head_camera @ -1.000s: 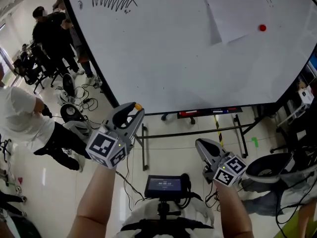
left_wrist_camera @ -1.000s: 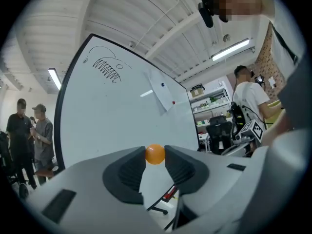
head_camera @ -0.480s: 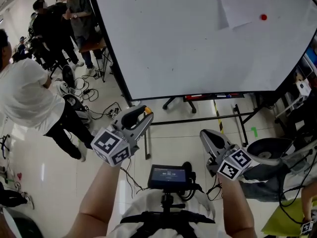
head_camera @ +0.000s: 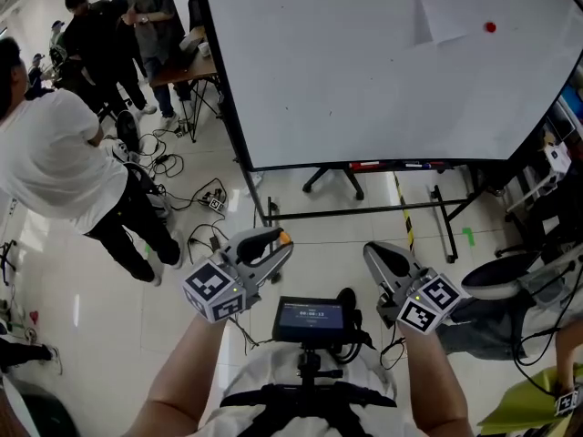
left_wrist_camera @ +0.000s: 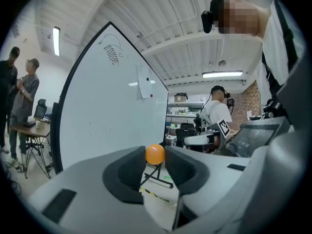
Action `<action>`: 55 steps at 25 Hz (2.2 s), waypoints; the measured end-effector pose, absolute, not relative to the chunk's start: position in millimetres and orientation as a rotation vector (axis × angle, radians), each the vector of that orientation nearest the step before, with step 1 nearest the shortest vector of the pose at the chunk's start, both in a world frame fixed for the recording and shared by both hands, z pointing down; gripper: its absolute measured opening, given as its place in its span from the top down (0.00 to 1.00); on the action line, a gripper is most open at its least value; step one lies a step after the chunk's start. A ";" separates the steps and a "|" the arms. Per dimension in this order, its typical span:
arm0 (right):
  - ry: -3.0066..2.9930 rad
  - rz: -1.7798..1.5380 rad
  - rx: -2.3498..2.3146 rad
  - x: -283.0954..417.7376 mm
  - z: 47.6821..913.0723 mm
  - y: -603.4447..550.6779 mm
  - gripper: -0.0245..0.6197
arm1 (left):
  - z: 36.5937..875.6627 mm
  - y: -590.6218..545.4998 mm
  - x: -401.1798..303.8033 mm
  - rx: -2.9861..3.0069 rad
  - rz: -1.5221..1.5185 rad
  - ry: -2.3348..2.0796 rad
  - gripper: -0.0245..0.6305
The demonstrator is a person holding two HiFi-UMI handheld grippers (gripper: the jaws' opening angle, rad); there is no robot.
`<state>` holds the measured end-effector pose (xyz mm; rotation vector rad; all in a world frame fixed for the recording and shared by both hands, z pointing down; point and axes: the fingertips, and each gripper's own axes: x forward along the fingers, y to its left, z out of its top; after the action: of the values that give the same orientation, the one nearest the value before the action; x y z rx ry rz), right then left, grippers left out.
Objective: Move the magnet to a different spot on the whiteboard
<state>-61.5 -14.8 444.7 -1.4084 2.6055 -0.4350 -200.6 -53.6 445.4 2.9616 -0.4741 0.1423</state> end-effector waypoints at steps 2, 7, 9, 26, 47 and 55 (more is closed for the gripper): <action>2.607 -0.437 -1.407 -68.3 445.7 -12.3 0.91 | 454.9 -46.1 -206.6 2.943 0.143 -0.460 0.77; 2.613 -0.441 -1.405 -82.4 448.9 -7.3 0.91 | 469.8 -35.1 -218.9 2.921 0.136 -0.453 0.76; 2.617 -0.440 -1.408 -84.7 450.3 -5.1 0.91 | 473.5 -33.7 -221.0 2.917 0.128 -0.461 0.76; 2.597 -0.419 -1.480 -87.2 446.5 9.4 0.91 | 477.1 -28.8 -222.0 2.858 0.015 -0.426 0.74; 2.603 -0.501 -1.390 -69.8 471.2 -23.7 0.91 | 499.4 -53.6 -211.7 2.793 0.135 -0.592 0.76; 2.609 -0.445 -1.374 -27.6 451.9 -69.2 0.91 | 473.5 -97.4 -167.3 2.926 0.288 -0.681 0.75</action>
<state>-27.6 -69.2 451.9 -1.3736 2.6091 -0.4452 -167.3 -97.4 473.5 2.9257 -0.6812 0.2882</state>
